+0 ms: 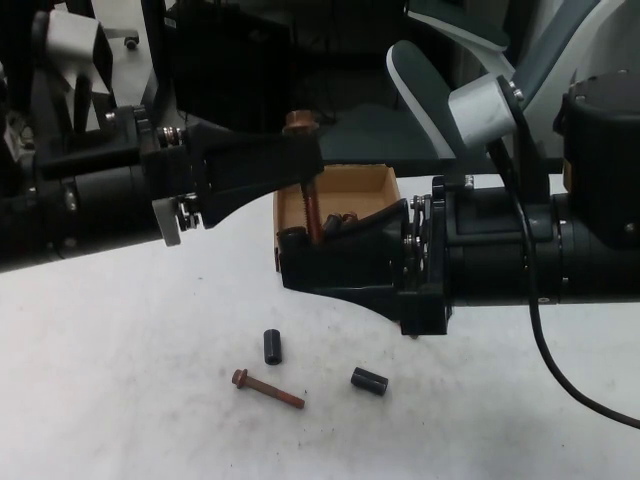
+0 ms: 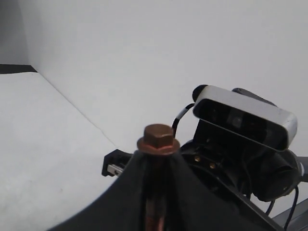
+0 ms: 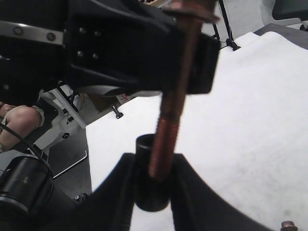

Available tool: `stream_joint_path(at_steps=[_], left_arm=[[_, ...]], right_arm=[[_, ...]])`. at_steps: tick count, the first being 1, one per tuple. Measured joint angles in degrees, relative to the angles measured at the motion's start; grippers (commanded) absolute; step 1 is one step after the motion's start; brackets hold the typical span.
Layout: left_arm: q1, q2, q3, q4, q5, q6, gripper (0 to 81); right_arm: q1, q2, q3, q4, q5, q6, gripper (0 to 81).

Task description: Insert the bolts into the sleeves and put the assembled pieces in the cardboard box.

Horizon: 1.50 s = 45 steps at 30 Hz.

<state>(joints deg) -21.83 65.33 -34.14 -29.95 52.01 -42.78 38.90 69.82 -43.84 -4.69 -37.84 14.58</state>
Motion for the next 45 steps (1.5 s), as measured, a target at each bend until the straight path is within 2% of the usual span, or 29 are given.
stream_joint_path(at_steps=[15,45], left_arm=[[0.0,0.0,0.12,-2.21,-2.63,-0.57,0.8],[0.0,0.0,0.12,-2.19,-0.89,-0.09,0.8]], right_arm=[[0.0,-0.41,0.0,3.16,0.45,0.0,0.0],[0.0,-0.82,0.0,4.33,0.45,-0.59,0.0]])
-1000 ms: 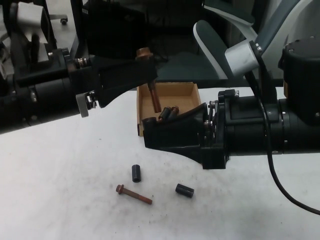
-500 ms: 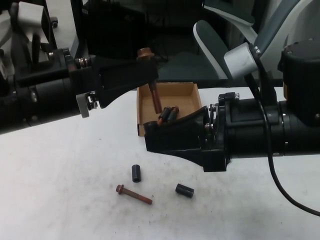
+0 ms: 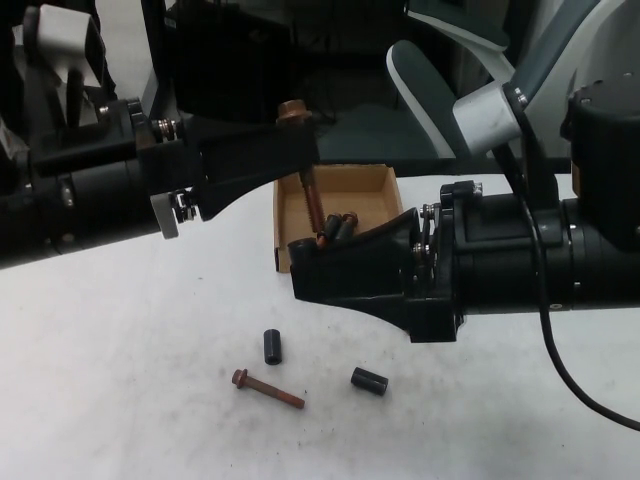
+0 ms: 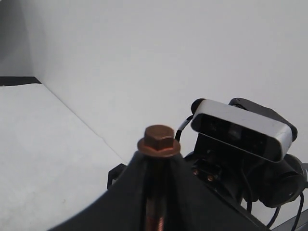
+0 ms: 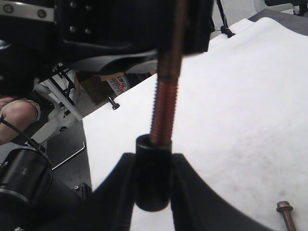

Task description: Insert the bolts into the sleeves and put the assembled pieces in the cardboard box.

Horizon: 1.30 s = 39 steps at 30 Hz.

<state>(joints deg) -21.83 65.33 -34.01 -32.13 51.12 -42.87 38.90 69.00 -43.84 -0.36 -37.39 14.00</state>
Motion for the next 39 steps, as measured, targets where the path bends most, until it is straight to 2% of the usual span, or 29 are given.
stream_joint_path(at_steps=[17,39], left_arm=[[0.67,0.0,0.0,2.96,-0.1,2.16,0.8],[0.67,0.0,0.0,4.45,3.94,1.74,0.8]], right_arm=[[-0.87,-0.27,0.0,0.36,0.0,-0.17,0.0],[-1.01,-0.62,0.0,-0.54,0.12,-0.63,0.0]])
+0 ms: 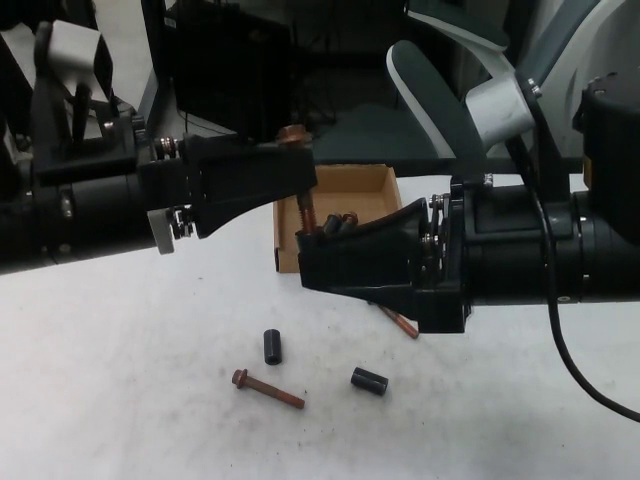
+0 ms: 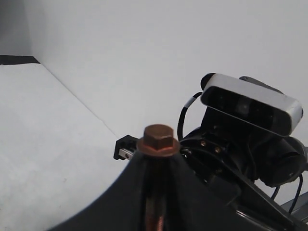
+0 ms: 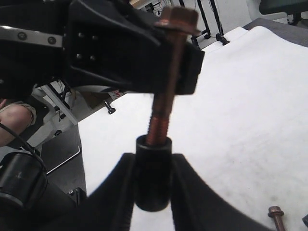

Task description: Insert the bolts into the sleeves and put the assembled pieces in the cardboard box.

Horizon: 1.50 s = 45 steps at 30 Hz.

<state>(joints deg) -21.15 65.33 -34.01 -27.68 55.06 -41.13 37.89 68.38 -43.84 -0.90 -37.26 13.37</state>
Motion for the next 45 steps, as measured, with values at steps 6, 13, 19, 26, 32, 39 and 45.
stream_joint_path(at_steps=[6,13,19,26,32,39,45], left_arm=[[0.0,0.0,0.0,0.22,1.27,0.72,0.8],[0.1,0.0,0.0,0.22,2.36,1.07,0.8],[0.21,0.0,0.0,0.71,3.64,1.07,0.8],[0.26,0.0,0.0,1.6,4.03,1.62,0.8],[0.26,0.0,0.0,1.98,1.06,1.66,0.8],[0.26,0.0,-0.11,1.52,0.37,1.66,0.8],[0.26,0.0,-0.11,1.54,2.69,1.83,0.8]], right_arm=[[0.0,0.0,0.0,0.12,-0.14,0.41,0.0],[0.0,0.0,0.0,0.52,-0.58,0.4,0.0],[0.0,0.0,0.0,0.9,-1.67,0.65,0.0],[0.0,0.0,0.0,1.28,-1.56,0.62,0.0],[0.11,-0.06,0.0,0.9,0.97,0.85,0.0],[0.11,-0.06,0.0,-1.36,2.4,2.15,0.0],[0.11,-0.06,0.0,-1.66,1.0,2.36,0.0]])
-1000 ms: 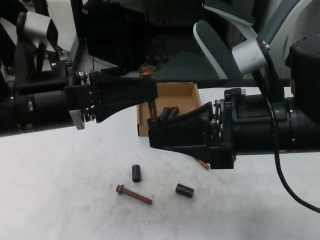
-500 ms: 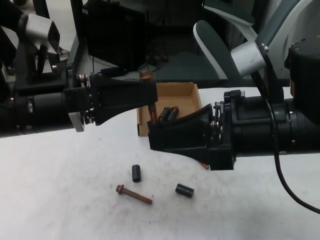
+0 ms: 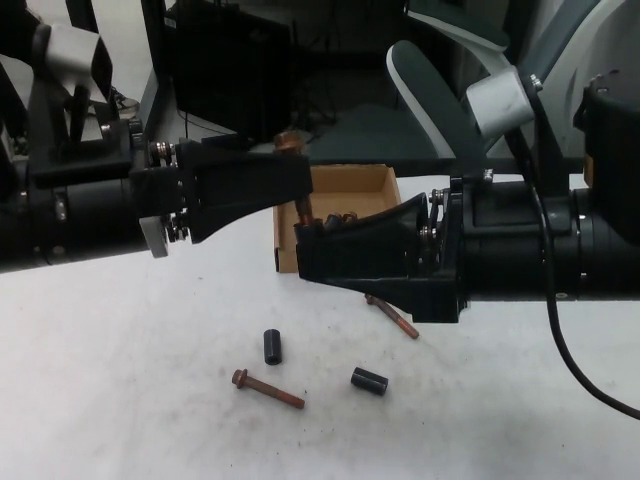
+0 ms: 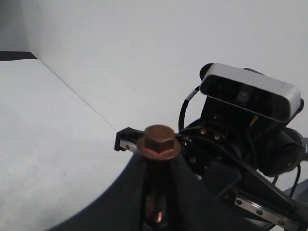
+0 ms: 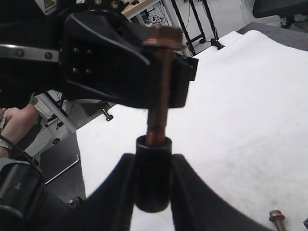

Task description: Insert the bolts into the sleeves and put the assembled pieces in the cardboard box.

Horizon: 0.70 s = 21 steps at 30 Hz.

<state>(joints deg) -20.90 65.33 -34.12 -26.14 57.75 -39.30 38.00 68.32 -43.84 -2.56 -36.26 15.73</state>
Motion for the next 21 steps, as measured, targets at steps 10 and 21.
stream_joint_path(at_steps=[10,21], left_arm=[[0.14,0.0,0.0,0.0,1.46,0.27,0.8],[-3.26,0.0,0.0,2.74,-2.28,3.7,0.8]], right_arm=[[0.0,0.0,0.0,0.0,-1.06,0.0,0.0],[0.0,0.0,0.18,1.52,-1.4,0.85,0.0]])
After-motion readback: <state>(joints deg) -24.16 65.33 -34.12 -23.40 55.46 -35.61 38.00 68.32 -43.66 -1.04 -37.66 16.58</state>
